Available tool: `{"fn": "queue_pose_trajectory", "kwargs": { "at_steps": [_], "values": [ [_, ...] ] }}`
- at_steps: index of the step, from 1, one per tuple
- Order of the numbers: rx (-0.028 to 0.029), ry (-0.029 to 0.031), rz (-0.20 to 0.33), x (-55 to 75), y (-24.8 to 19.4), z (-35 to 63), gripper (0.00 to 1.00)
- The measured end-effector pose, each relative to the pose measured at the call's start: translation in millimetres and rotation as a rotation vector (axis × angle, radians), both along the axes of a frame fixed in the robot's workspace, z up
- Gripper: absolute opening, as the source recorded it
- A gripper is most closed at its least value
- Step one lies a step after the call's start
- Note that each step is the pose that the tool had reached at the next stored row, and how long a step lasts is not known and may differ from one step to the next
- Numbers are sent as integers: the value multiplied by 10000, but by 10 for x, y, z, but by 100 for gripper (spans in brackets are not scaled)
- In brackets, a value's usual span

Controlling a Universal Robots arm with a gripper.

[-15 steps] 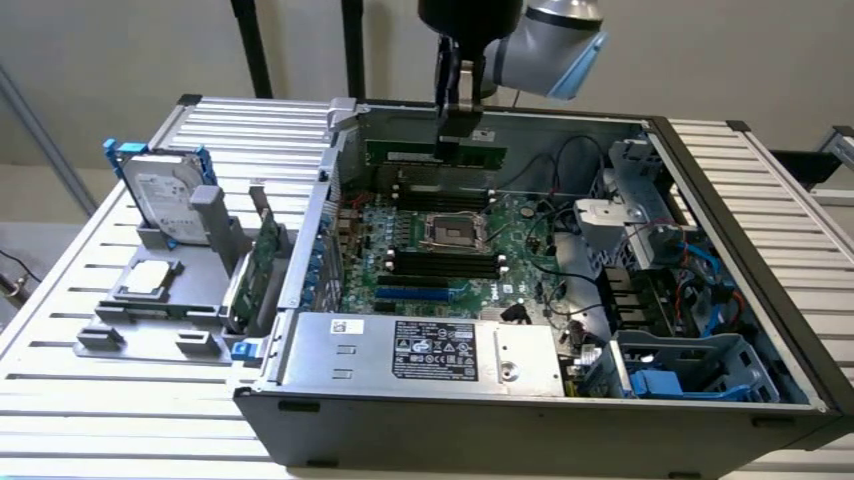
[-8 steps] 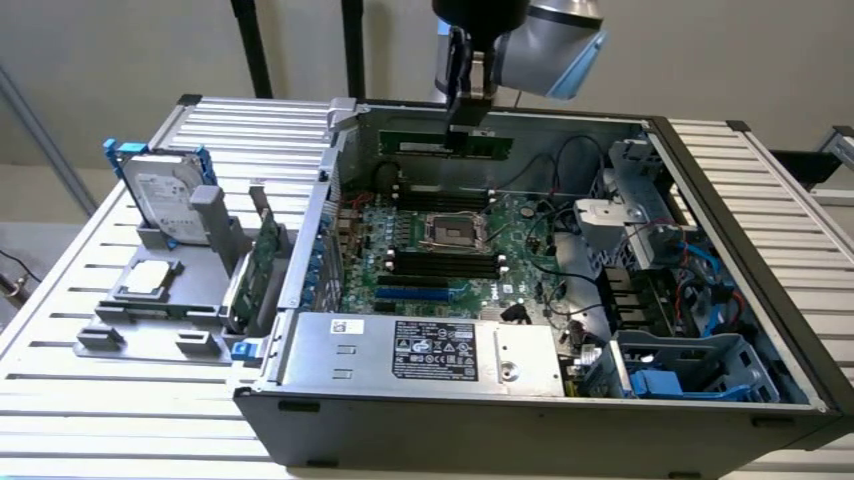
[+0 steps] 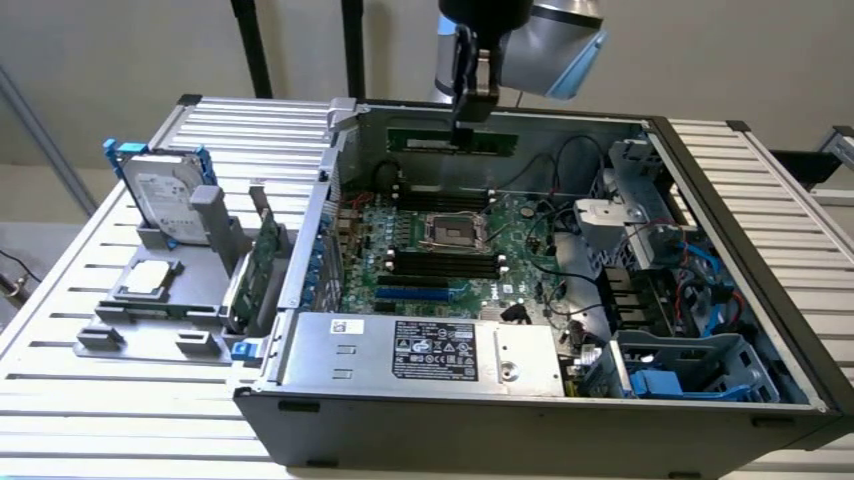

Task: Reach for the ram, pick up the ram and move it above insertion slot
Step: 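Pick up the ram and move it above insertion slot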

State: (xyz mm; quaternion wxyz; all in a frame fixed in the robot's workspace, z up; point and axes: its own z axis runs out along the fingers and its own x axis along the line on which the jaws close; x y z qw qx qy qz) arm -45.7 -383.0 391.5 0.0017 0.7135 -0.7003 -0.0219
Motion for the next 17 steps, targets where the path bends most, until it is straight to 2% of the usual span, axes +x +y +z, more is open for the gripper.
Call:
{"fn": "queue_pose_trajectory", "kwargs": {
  "at_steps": [2,4,17],
  "values": [
    [-1,-56,-1,4,0,-8,13],
    [-1,-79,-13,8,1,-13,13],
    [0,-78,-54,15,1,-15,13]
  ]
}}
